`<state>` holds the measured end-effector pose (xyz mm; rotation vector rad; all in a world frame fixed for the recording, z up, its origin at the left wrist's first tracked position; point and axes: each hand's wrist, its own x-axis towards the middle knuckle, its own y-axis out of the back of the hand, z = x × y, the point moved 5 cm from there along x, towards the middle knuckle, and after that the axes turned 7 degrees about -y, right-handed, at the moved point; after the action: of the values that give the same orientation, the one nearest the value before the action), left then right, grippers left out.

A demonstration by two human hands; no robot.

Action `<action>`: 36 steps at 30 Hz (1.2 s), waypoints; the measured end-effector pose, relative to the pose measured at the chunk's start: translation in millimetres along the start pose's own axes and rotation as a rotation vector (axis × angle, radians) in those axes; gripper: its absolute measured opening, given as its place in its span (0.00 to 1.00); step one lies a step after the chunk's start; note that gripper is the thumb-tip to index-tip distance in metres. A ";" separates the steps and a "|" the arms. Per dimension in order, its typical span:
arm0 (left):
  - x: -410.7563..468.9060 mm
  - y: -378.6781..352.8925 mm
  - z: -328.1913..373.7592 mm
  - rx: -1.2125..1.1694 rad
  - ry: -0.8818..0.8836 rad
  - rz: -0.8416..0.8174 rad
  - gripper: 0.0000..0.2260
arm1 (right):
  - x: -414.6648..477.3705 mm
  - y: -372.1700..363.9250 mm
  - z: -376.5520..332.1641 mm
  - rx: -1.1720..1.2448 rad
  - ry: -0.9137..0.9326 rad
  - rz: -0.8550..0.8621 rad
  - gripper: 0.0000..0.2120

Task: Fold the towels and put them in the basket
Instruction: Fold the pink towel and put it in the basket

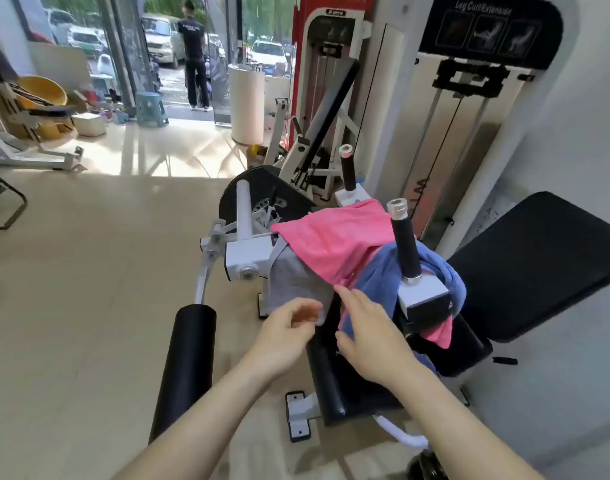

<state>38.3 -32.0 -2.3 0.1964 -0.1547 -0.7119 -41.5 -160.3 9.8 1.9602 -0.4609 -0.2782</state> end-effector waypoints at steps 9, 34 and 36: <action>110.9 -29.3 -39.9 -0.203 0.249 0.067 0.14 | 103.6 -24.3 17.3 -0.231 0.031 0.217 0.28; 261.3 -41.2 142.4 -0.572 -0.278 -0.030 0.23 | 219.4 181.6 42.1 0.442 0.128 0.155 0.28; 260.9 -49.0 153.9 -0.526 -0.364 -0.086 0.24 | 229.8 167.4 63.1 0.630 -0.015 0.225 0.10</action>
<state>170.4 -260.0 154.9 -0.4342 -0.2998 -0.8460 107.8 -374.9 138.2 2.4843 -0.8483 0.0040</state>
